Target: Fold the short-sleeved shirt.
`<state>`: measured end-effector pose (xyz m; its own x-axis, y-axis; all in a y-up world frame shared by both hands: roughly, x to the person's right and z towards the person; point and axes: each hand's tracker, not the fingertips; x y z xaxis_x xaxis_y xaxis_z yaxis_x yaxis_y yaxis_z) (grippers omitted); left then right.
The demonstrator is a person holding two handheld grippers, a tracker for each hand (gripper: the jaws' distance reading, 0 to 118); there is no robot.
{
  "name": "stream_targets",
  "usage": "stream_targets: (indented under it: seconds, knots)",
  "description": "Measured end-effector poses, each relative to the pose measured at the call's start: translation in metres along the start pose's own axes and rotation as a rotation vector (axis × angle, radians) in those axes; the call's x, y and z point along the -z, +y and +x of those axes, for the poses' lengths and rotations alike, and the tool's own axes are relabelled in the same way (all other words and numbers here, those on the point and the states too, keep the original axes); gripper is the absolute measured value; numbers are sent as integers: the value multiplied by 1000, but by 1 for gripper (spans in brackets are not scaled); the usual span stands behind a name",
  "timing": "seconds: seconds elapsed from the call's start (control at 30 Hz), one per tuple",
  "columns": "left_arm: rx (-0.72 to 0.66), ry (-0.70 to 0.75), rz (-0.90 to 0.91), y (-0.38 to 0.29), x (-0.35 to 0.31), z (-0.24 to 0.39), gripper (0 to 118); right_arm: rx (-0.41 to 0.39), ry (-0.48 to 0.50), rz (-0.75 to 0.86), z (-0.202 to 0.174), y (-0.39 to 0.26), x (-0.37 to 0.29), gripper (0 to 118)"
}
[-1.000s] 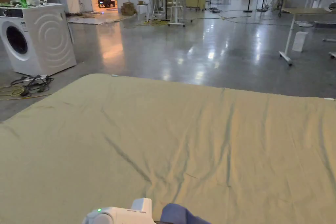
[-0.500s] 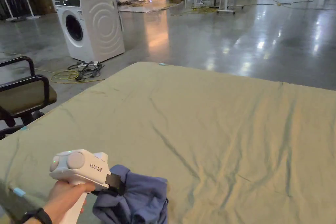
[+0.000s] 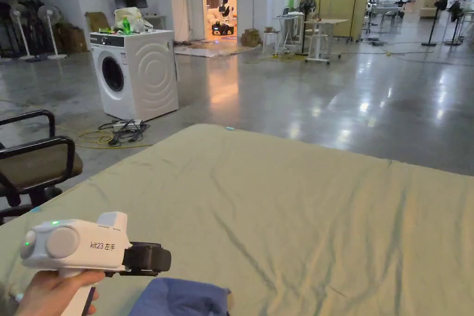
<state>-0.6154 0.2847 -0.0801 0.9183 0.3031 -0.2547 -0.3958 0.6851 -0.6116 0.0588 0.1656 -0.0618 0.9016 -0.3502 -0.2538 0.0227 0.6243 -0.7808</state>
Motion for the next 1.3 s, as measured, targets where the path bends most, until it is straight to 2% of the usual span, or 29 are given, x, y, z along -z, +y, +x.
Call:
stream_targets:
  seconds: [0.07, 0.17, 0.27, 0.4, 0.47, 0.6, 0.8, 0.83, 0.93, 1.0, 1.03, 1.13, 1.3]
  knots:
    - [126, -80, 67, 4, -28, 35, 87, -10, 9, 60, -5, 11, -9, 0]
    - [282, -91, 164, -11, -65, 92, 87, -66, -5, 161, -15, 31, -26, 0]
    - [379, -93, 297, -38, -89, 159, 86, -128, -38, 279, -38, 57, -55, 0]
    - [339, -197, 478, -67, -102, 203, 86, -147, -89, 447, -39, 62, -71, 0]
    - [384, -218, 524, -79, -103, 227, 86, -191, -104, 507, -43, 63, -85, 0]
    - [511, -127, 581, -110, -104, 270, 86, -267, -163, 609, -49, 64, -111, 0]
    - [438, -50, 595, -136, -103, 293, 83, -186, -107, 659, -40, 59, -124, 0]
    - [430, -42, 587, -138, -103, 293, 80, -185, -112, 663, -40, 57, -126, 0]
    - [447, -24, 583, -147, -108, 289, 56, -194, -134, 669, -40, 50, -133, 0]
    - [487, -25, 565, -148, -112, 288, 19, -203, -141, 669, -41, 47, -137, 0]
    - [492, -20, 548, -148, -111, 287, 12, -204, -139, 665, -40, 44, -138, 0]
    - [472, -9, 553, -154, -117, 282, 5, -229, -125, 674, -45, 41, -144, 0]
    - [528, 1, 551, -160, -124, 289, 5, -274, -139, 690, -56, 46, -146, 0]
